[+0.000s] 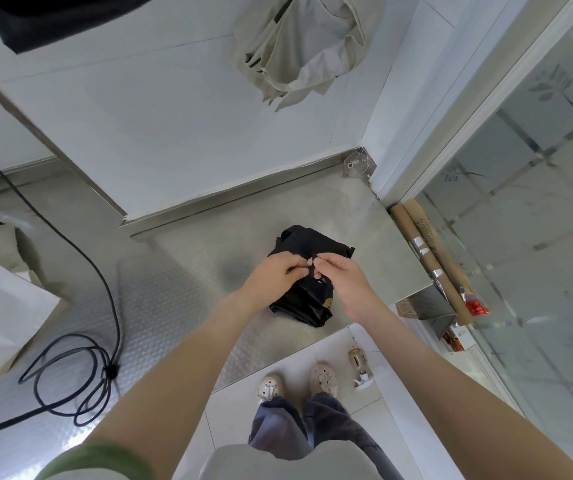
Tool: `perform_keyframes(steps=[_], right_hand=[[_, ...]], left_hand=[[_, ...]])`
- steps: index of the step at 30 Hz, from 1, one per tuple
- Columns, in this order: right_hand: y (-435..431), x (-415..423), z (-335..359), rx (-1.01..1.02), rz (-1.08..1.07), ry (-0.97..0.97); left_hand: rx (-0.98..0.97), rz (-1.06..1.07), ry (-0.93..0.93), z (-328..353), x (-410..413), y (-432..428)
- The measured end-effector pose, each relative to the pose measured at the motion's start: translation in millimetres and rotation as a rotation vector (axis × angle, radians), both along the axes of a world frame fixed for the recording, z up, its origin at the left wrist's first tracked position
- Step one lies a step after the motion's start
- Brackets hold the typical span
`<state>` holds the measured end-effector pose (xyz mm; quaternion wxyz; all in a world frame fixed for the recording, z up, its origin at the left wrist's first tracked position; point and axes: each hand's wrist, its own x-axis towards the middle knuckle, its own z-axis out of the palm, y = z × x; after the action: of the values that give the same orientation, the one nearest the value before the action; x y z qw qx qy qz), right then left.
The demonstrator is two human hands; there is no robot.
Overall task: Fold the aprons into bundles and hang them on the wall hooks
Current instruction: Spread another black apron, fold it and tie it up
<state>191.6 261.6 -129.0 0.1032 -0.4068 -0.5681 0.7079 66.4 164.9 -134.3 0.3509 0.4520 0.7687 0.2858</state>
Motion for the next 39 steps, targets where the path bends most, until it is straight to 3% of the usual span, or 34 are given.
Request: perform_keyframes(steps=[4,8,16,19,22,30,35,39], right_hand=[[2.8,0.9,-1.1,-0.022,0.001,-0.008],[6.1,3.5,-3.0,-0.006,0.036,-0.001],[3.1,-0.6,-3.2,-0.134,-0.17,0.06],[0.3,-5.1,-1.9,-0.161,-0.214,0.089],[-0.8,-5.3,-3.9,-0.149,-0.174,0.107],[10.3,5.8,-9.0,-0.093,-0.15,0.202],[16.8,8.2,-14.2,-0.132,-0.169,0.242],[26.6,14.3,-23.3,-0.225,-0.245,0.23]], left_hand=[[0.093,0.074,0.061,-5.7,3.8,4.6],[0.113,0.006,0.206,-7.3,2.8,8.5],[-0.088,-0.092,0.528,-1.1,6.7,15.2],[-0.02,-0.058,0.353,-8.7,22.2,12.8],[0.05,0.164,0.141,-14.6,26.3,12.5],[0.178,0.507,-0.66,-8.2,25.1,12.0],[0.253,0.615,-0.879,1.5,31.3,14.5],[0.19,0.557,-0.762,-3.7,28.3,9.8]])
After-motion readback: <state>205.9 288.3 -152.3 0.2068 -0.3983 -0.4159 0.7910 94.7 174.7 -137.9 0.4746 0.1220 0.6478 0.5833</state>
